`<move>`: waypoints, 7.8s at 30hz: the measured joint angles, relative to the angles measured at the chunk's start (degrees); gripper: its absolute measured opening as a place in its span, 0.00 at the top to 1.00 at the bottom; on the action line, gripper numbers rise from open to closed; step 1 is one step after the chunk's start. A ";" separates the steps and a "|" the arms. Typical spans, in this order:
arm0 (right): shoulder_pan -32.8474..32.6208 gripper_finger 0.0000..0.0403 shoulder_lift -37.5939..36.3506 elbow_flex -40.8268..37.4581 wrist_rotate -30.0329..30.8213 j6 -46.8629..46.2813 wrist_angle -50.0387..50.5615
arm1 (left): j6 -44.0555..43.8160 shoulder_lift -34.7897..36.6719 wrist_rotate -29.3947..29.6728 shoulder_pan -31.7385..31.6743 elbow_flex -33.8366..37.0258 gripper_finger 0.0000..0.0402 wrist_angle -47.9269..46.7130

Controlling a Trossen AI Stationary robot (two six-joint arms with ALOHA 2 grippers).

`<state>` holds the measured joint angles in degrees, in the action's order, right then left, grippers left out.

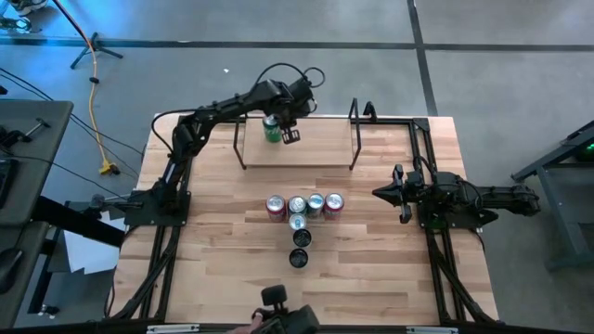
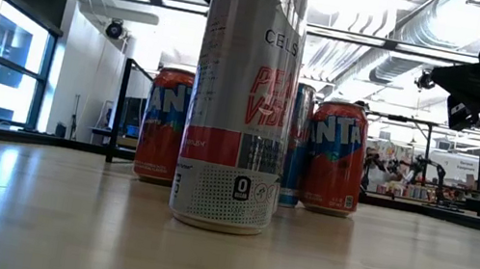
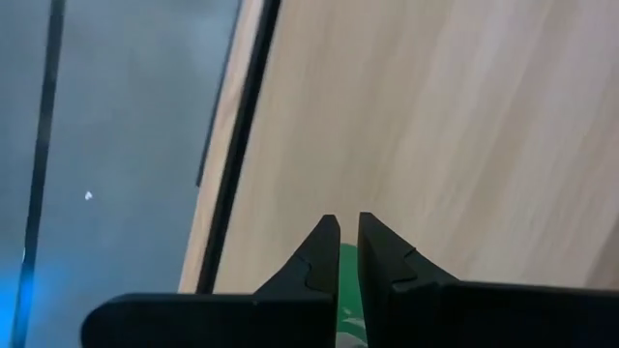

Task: Place canned beverage on shelf
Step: Put the left green soda can on the shelf

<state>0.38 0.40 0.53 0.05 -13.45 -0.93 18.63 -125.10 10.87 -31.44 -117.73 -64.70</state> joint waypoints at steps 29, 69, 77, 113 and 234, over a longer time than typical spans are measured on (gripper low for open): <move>0.02 1.00 0.00 -0.02 0.00 0.00 0.00 | -0.50 0.00 0.46 -1.84 0.02 1.00 -13.18; 0.01 1.00 0.00 0.00 -0.01 0.00 0.00 | -6.13 12.77 -5.89 -4.58 0.04 1.00 -13.70; 0.02 1.00 0.00 -0.02 -0.01 0.00 0.00 | -7.89 17.58 -5.90 0.31 1.11 1.00 -25.37; 0.02 1.00 0.00 0.00 0.00 0.00 0.00 | 7.05 27.87 3.39 -3.69 33.70 1.00 3.53; 0.00 1.00 0.00 0.00 0.00 0.00 0.00 | -74.49 47.06 -34.15 -31.93 82.43 1.00 72.42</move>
<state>0.38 0.40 0.54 0.05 -13.45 -0.93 -55.86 -78.04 -23.28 -63.37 -35.30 7.72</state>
